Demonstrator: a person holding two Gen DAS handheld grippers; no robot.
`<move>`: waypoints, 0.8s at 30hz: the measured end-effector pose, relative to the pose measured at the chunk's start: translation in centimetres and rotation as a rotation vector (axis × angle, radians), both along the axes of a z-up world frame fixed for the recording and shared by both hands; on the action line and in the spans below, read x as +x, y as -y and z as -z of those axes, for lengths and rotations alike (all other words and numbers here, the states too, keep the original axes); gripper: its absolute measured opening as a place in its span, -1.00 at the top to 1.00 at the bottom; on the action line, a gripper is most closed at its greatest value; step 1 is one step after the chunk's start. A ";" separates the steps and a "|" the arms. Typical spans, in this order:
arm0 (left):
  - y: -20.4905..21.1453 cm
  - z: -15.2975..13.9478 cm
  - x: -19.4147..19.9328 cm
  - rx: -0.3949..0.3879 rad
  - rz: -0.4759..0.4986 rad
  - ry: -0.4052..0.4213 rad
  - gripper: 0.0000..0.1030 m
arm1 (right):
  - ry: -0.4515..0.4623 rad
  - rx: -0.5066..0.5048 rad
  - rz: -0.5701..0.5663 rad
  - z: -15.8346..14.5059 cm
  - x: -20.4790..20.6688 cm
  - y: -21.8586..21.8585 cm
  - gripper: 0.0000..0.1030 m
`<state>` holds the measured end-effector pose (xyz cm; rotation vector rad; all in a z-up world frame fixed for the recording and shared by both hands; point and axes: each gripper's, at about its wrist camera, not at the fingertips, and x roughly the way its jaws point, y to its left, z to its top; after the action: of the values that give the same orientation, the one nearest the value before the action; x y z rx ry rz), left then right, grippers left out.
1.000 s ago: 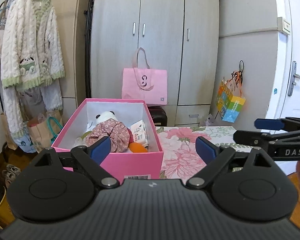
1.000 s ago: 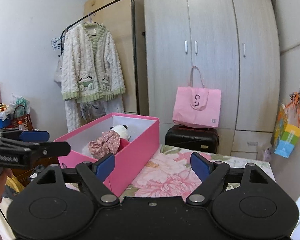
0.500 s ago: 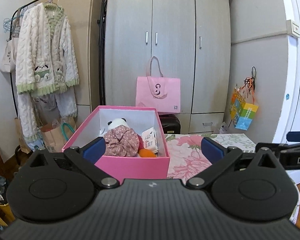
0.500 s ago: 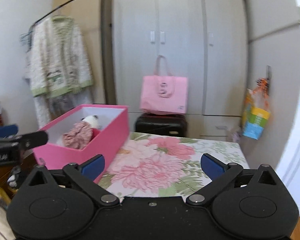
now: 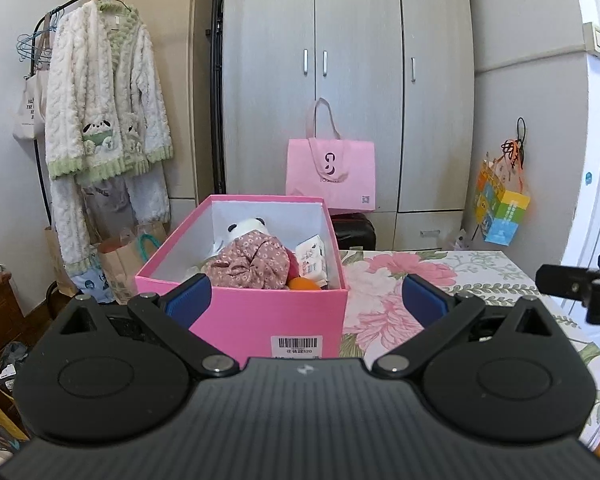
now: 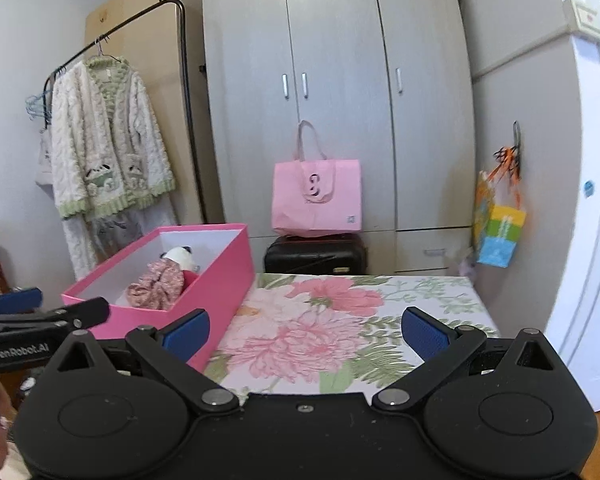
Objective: Organize soft objects
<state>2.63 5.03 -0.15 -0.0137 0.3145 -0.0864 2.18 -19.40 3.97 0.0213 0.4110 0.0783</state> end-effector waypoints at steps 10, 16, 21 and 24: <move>0.9 0.3 -0.1 0.040 -0.012 -0.002 -1.00 | 0.004 -0.023 -0.020 0.5 -1.3 -0.5 -1.00; 1.0 0.4 -0.2 0.048 -0.027 -0.007 -1.00 | 0.018 -0.080 0.027 0.5 -1.4 -0.7 -1.00; 1.1 0.6 -0.2 0.064 -0.034 -0.015 -1.00 | 0.013 -0.074 0.049 0.6 -1.3 -0.1 -1.00; 1.1 0.6 -0.2 0.060 -0.032 -0.015 -1.00 | 0.016 -0.082 0.050 0.6 -1.3 -0.2 -1.00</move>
<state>2.46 3.91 -0.76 0.0405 0.3321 -0.0454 0.86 -19.21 3.34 -0.0501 0.3976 0.0126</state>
